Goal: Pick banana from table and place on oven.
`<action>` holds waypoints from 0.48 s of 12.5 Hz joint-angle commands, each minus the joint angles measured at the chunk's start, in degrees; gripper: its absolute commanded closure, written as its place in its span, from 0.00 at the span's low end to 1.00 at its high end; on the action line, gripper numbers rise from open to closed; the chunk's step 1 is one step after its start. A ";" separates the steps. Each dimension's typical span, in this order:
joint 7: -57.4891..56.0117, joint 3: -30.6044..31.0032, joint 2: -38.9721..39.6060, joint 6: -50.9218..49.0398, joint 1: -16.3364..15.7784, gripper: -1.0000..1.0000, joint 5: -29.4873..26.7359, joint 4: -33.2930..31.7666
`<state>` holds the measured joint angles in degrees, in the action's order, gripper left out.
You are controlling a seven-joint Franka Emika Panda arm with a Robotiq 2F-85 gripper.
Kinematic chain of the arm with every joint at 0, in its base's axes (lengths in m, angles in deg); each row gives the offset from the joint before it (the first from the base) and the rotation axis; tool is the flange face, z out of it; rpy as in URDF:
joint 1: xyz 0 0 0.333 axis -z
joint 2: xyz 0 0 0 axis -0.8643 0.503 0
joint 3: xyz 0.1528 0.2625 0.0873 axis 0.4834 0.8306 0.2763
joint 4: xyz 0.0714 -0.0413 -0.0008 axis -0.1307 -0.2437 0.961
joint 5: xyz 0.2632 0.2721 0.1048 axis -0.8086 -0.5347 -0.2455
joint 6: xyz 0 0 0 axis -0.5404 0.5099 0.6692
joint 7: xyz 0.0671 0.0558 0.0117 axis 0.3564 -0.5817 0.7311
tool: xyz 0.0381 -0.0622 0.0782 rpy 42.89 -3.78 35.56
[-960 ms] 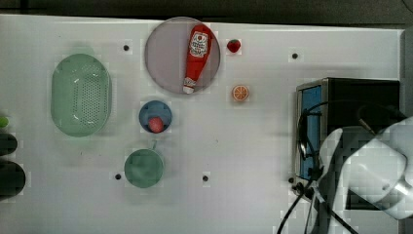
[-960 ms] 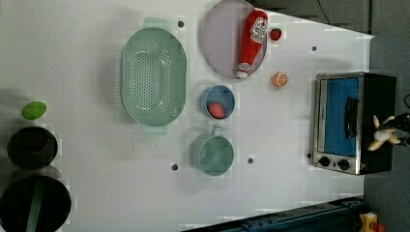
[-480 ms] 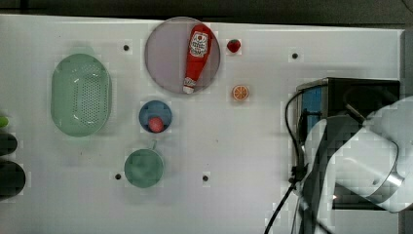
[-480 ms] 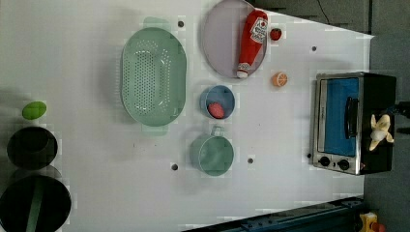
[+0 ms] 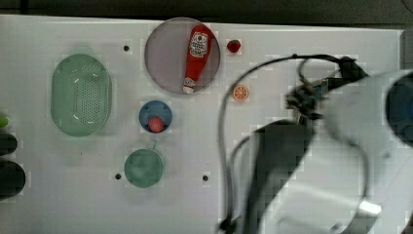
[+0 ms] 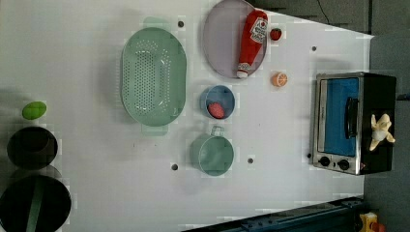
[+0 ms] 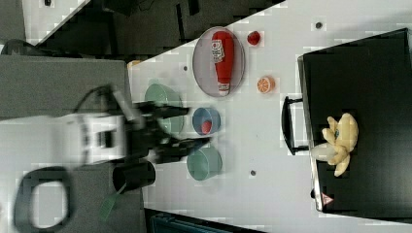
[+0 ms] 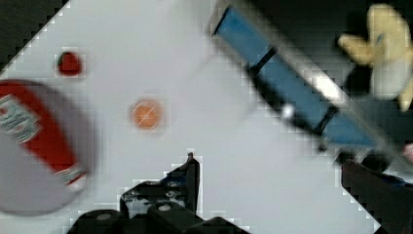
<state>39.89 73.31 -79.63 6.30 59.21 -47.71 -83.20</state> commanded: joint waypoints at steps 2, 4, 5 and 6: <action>28.93 8.60 -6.71 -3.67 -2.66 0.00 -0.33 -0.99; 29.85 10.97 -9.79 -4.18 -2.67 0.00 -0.73 -3.08; 29.84 11.24 -11.03 -4.21 -2.67 0.00 -0.73 -4.33; 29.68 11.12 -12.10 -4.22 -2.67 0.00 -0.97 -5.57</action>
<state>64.09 87.97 -90.27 2.67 53.78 -49.62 -87.28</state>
